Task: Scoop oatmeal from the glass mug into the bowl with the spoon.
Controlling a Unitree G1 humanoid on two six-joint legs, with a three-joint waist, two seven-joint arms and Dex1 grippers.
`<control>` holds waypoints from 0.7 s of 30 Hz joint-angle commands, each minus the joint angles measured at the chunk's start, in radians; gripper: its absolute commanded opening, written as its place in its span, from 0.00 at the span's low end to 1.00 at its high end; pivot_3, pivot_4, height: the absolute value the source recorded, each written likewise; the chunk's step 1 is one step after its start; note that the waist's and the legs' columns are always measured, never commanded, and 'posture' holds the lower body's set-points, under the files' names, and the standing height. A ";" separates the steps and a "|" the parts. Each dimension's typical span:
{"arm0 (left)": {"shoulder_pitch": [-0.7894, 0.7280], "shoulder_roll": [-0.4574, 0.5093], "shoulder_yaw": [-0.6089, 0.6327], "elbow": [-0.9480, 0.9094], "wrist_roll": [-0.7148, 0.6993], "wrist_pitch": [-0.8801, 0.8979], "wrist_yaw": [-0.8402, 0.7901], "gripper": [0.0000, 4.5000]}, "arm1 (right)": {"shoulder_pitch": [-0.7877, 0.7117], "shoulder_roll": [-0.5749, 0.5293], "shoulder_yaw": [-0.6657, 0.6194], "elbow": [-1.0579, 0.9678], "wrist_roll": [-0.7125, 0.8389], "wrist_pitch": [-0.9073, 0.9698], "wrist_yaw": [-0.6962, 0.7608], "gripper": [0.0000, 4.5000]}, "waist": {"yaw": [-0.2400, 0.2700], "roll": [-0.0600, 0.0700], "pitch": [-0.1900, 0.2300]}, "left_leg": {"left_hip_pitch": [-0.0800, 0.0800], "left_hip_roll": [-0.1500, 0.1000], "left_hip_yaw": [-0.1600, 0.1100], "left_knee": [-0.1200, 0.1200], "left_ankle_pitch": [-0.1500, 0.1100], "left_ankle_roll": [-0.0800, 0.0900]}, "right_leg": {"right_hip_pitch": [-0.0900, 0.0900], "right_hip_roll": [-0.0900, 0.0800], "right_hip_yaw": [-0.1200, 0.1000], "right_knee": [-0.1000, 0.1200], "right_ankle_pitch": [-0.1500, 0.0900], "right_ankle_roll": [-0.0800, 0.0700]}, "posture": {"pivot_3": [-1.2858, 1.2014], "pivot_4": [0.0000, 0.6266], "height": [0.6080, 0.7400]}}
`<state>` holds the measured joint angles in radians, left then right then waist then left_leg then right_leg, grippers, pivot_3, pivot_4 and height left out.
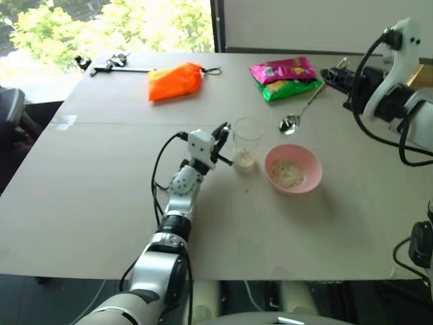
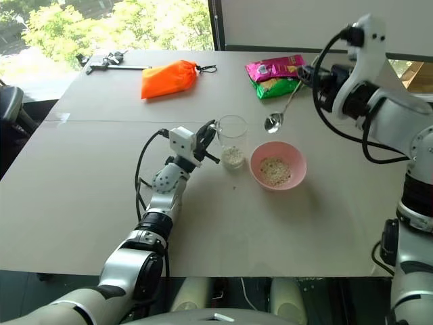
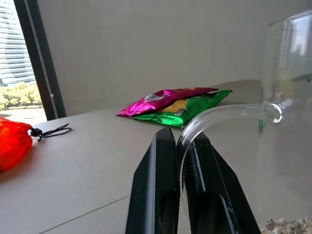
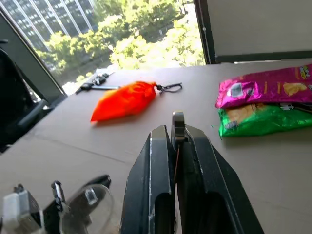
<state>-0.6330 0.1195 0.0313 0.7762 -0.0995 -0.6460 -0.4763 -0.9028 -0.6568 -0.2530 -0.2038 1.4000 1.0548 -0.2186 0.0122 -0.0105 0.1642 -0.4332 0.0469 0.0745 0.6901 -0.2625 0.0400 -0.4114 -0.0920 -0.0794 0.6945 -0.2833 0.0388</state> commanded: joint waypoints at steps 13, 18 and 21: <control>0.048 0.029 0.014 -0.064 0.000 -0.021 0.039 0.00 | -0.051 0.112 0.139 -0.023 -0.090 0.026 0.094 0.00 | -0.004 0.000 0.000 | 0.000 0.001 0.001 0.000 0.000 0.000 | 0.000 0.000 0.001 -0.001 0.000 0.000 | 0.52 0.24 0.66; 0.057 0.037 0.017 -0.072 -0.001 -0.019 0.047 0.00 | -0.057 0.152 0.127 -0.019 -0.145 -0.012 0.099 0.33 | -0.014 0.000 0.000 | 0.000 0.001 0.001 0.000 0.000 0.000 | 0.000 0.001 0.001 0.000 0.000 0.000 | 0.52 0.24 0.66; 0.058 0.060 0.034 -0.063 -0.009 -0.015 0.054 0.00 | -0.100 0.188 0.066 0.021 -0.166 -0.073 0.073 0.52 | -0.024 0.000 0.000 | 0.000 0.001 0.001 0.000 0.000 0.000 | 0.000 0.001 0.001 0.000 0.000 0.000 | 0.52 0.24 0.66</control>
<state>-0.5917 0.1546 0.0343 0.7181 -0.1000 -0.6435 -0.4329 -0.9525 -0.4675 -0.1144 -0.1743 1.2444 1.0371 -0.1357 -0.0115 -0.0103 0.1640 -0.4328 0.0479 0.0751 0.6899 -0.2627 0.0403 -0.4116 -0.0913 -0.0784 0.6950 -0.2832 0.0388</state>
